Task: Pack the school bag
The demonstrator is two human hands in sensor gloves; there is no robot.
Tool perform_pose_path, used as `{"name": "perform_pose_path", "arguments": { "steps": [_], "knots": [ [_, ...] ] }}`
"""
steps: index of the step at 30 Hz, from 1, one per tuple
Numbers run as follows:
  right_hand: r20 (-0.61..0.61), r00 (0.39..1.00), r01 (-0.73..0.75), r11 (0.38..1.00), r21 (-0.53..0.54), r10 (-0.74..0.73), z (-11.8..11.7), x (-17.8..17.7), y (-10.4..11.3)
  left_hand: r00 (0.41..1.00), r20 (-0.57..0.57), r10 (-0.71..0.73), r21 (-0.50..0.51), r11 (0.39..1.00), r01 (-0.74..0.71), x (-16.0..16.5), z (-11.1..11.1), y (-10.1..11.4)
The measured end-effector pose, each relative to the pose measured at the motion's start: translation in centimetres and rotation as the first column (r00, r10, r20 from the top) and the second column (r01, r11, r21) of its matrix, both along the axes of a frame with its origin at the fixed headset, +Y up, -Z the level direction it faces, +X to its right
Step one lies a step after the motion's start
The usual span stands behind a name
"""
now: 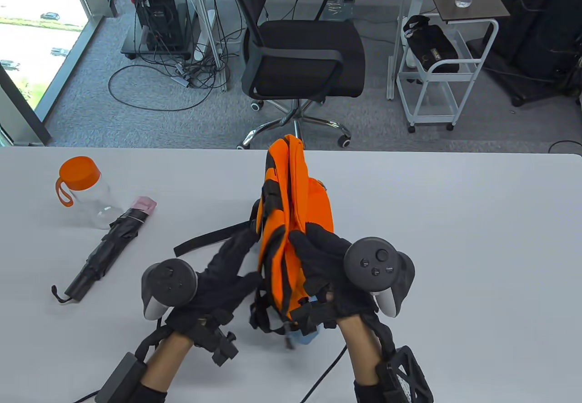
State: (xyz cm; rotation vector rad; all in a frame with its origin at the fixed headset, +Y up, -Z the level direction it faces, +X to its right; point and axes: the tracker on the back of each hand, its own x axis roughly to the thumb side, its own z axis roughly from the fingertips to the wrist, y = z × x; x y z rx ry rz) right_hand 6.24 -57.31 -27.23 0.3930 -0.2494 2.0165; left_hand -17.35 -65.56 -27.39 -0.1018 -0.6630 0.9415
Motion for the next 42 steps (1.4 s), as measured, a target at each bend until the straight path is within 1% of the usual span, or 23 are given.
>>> {"name": "perform_pose_path", "arguments": {
  "steps": [1,2,4,5,6,7,8,10,11,12,14,15,16,19,23,25,26,27,30,33,37,40,42],
  "knots": [
    [-0.015,1.000,0.006,1.000,-0.016,-0.007,0.5,-0.1,-0.6,0.998,-0.042,0.038,0.025,0.999,-0.037,-0.2,0.0,-0.3],
    [0.017,1.000,0.005,0.999,0.033,-0.006,1.0,0.1,-0.8,0.991,-0.099,0.088,0.058,0.995,-0.082,-0.6,-0.2,-0.4],
    [0.142,0.989,-0.068,0.991,0.118,0.051,2.1,1.2,-1.2,0.989,-0.104,0.108,0.082,0.992,-0.100,-0.8,0.1,-0.4],
    [0.187,0.980,-0.094,0.987,0.132,0.069,2.5,1.6,-1.5,0.989,-0.105,0.104,0.125,0.988,-0.090,-0.9,0.4,-0.4],
    [0.240,0.964,-0.148,0.982,0.115,0.117,2.7,2.0,-2.3,0.988,-0.105,0.113,0.198,0.976,-0.091,-1.0,0.8,-0.4],
    [0.242,0.953,-0.205,0.975,0.081,0.180,2.6,2.2,-2.8,0.987,-0.099,0.123,0.242,0.965,-0.096,-0.9,0.9,-0.4],
    [0.154,0.935,-0.320,0.947,-0.034,0.321,2.0,2.3,-4.1,0.991,-0.074,0.107,0.223,0.971,-0.088,-0.8,0.9,-0.5],
    [-0.061,0.914,-0.406,0.896,-0.181,0.402,1.5,1.8,-6.5,0.990,-0.067,0.122,0.132,0.985,-0.112,-0.7,0.9,-1.2],
    [-0.068,0.918,-0.396,0.901,-0.178,0.390,1.3,1.2,-7.9,0.988,-0.080,0.131,0.127,0.985,-0.120,-0.6,0.8,-1.6],
    [-0.028,0.928,-0.372,0.919,-0.129,0.371,1.0,0.3,-9.0,0.992,-0.082,0.095,0.139,0.987,-0.083,-0.4,0.7,-1.8],
    [-0.002,0.923,-0.384,0.919,-0.087,0.385,0.9,-1.2,-9.9,0.995,-0.103,0.016,0.200,0.980,0.005,0.1,0.8,-1.8],
    [0.050,0.911,-0.406,0.912,-0.053,0.409,1.0,-1.8,-9.8,0.992,-0.127,0.001,0.224,0.974,0.028,0.2,0.9,-1.9],
    [0.132,0.878,-0.465,0.885,0.007,0.460,1.2,-2.2,-9.5,0.986,-0.169,-0.005,0.249,0.967,0.048,0.1,1.0,-1.9],
    [0.241,0.781,-0.609,0.788,0.088,0.577,1.6,-2.3,-8.9,0.976,-0.217,-0.010,0.289,0.955,0.074,-0.4,1.1,-1.7],
    [0.336,0.749,-0.626,0.776,0.076,0.571,2.0,-0.5,-8.3,0.965,-0.262,-0.011,0.327,0.940,0.100,-1.3,1.1,-1.0],
    [0.348,0.785,-0.557,0.830,0.032,0.513,1.9,1.7,-8.5,0.945,-0.328,0.005,0.329,0.938,0.109,-2.7,0.7,-0.8],
    [0.282,0.838,-0.495,0.868,0.028,0.468,1.7,1.8,-8.8,0.948,-0.319,0.002,0.321,0.941,0.106,-2.9,0.3,-0.8],
    [0.281,0.848,-0.471,0.882,0.013,0.449,1.8,1.7,-8.9,0.946,-0.325,0.005,0.314,0.944,0.103,-2.9,0.3,-1.0],
    [0.308,0.795,-0.556,0.831,0.024,0.523,2.1,0.9,-8.7,0.925,-0.380,-0.013,0.330,0.932,0.149,-3.5,0.3,-1.2],
    [0.310,0.811,-0.527,0.850,0.017,0.496,2.6,1.2,-9.1,0.966,-0.242,-0.092,0.317,0.933,0.168,-5.2,-0.3,-0.9],
    [0.284,0.861,-0.435,0.900,-0.020,0.422,2.6,2.5,-9.6,0.942,-0.335,0.003,0.327,0.938,0.113,-9.0,-1.5,0.7],
    [0.262,0.882,-0.397,0.917,-0.036,0.392,2.6,3.1,-9.8,0.871,-0.471,-0.140,0.177,0.952,0.249,-12.2,-3.2,0.7],
    [0.256,0.884,-0.395,0.918,-0.041,0.392,2.6,3.2,-9.8,0.817,-0.511,-0.266,0.100,0.926,0.364,-14.1,-4.4,-0.1]
  ]
}}
